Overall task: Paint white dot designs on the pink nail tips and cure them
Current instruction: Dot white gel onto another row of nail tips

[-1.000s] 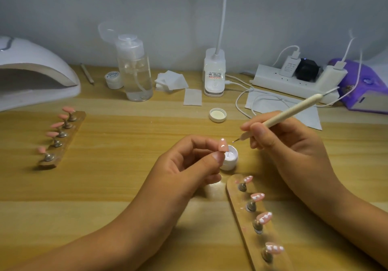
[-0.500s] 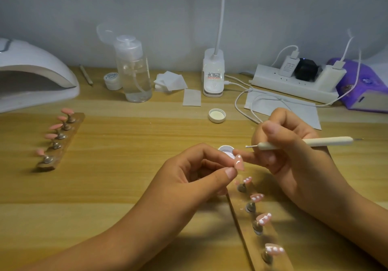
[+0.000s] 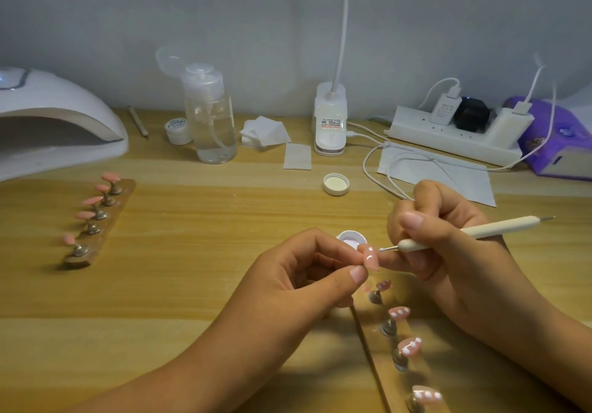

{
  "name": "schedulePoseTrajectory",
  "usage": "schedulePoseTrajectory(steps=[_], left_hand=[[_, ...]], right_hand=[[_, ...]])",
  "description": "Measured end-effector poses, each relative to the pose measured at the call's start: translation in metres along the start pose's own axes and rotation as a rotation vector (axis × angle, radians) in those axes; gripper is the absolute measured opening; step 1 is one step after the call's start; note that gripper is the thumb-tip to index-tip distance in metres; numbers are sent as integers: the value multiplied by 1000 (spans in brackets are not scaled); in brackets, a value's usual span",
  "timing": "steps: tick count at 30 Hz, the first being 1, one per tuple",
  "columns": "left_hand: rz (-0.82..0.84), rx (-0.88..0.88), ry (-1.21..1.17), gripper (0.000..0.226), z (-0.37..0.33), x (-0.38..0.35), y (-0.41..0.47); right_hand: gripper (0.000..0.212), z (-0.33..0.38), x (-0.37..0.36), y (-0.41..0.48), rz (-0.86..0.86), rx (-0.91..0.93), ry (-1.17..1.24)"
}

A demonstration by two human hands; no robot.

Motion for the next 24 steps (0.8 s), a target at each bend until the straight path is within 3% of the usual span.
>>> schedulePoseTrajectory(steps=[24], left_hand=[[-2, -7, 6, 8, 1, 1, 1]], right_hand=[[18, -2, -3, -1, 47, -5, -54]])
Point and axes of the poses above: each hand's wrist, its own y-axis towards the middle knuckle, its own x-axis out of the back of the hand, z = x × y, the point moved 9 cm from there along y, towards the middle knuckle, and after that the axes turned 1 degree about -z, right-handed, at the moved point
